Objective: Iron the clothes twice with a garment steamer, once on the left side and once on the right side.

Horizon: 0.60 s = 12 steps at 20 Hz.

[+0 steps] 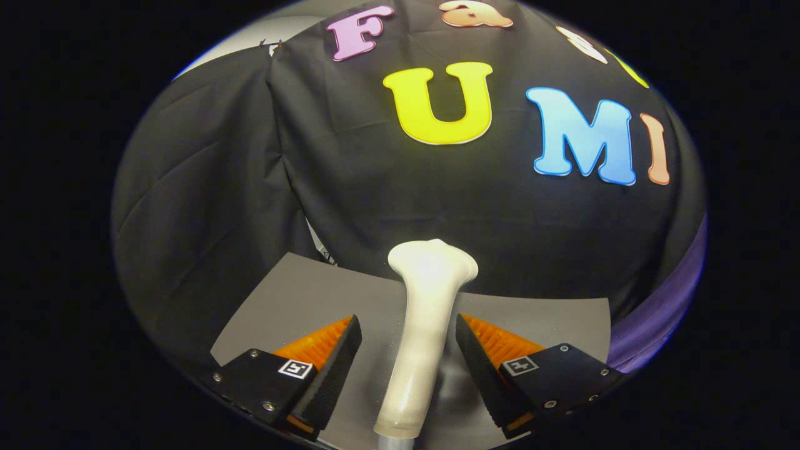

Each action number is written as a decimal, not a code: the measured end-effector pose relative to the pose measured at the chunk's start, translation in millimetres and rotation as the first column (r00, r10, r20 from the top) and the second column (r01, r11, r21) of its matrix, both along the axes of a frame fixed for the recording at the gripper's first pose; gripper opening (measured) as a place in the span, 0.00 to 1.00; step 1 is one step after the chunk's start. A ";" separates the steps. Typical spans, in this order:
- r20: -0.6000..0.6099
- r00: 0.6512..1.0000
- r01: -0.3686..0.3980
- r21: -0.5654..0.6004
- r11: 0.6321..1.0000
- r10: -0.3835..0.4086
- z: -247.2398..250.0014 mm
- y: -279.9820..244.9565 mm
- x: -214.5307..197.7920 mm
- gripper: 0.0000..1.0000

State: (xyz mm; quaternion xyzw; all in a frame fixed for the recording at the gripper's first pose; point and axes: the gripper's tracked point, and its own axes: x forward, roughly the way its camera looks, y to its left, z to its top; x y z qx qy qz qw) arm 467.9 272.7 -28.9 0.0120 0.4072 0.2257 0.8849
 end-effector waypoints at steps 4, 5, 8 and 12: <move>-0.042 0.999 0.019 -0.027 0.999 -0.020 -15.4 -9.6 1.4 0.82; -0.050 0.998 0.024 -0.017 1.000 -0.025 -17.5 -8.9 3.1 0.78; -0.102 0.994 0.050 0.041 0.998 -0.045 -23.9 -7.2 2.1 0.67; -0.208 0.975 0.123 0.187 0.975 -0.083 -18.9 -3.6 -1.6 0.43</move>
